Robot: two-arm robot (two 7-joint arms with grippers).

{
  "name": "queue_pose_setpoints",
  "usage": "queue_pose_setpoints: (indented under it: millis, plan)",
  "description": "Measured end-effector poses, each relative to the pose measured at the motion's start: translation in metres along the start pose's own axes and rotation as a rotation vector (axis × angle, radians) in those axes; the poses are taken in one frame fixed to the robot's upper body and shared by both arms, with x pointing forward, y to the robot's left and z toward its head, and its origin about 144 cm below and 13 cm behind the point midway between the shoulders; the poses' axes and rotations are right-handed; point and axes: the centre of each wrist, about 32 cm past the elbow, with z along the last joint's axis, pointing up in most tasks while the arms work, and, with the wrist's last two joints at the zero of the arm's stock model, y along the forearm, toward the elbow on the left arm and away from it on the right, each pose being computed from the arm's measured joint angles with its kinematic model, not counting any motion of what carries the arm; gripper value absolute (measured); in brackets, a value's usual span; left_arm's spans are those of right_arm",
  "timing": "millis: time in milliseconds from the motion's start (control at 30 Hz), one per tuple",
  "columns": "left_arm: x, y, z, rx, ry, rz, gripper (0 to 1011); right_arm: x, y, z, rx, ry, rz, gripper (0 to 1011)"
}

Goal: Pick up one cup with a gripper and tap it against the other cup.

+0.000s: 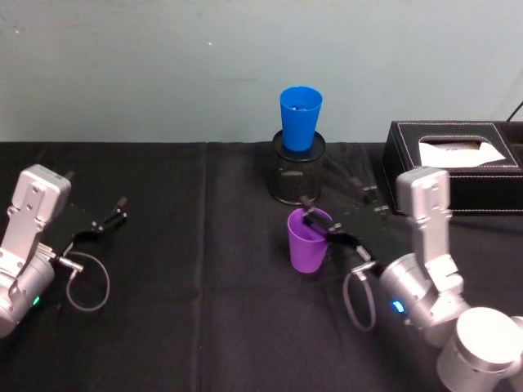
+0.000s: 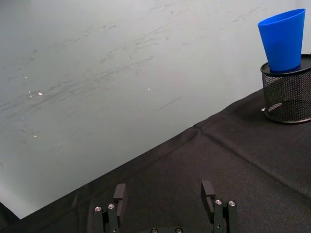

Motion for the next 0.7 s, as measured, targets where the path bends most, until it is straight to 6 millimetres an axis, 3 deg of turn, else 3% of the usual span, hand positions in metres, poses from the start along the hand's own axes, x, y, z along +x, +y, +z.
queue_pose_setpoints:
  millis: [167,367,700]
  plan:
    - [0.000,0.000,0.000,0.000,0.000,0.000,1000,0.011,-0.008,0.010,0.011,-0.021,-0.133,1002]
    - [0.000,0.000,0.000,0.000,0.000,0.000,1000,0.019,-0.009,0.002,-0.021,-0.049,-0.248,1002]
    - [0.000,0.000,0.000,0.000,0.000,0.000,1000,0.020,-0.008,-0.005,-0.025,-0.058,-0.273,1002]
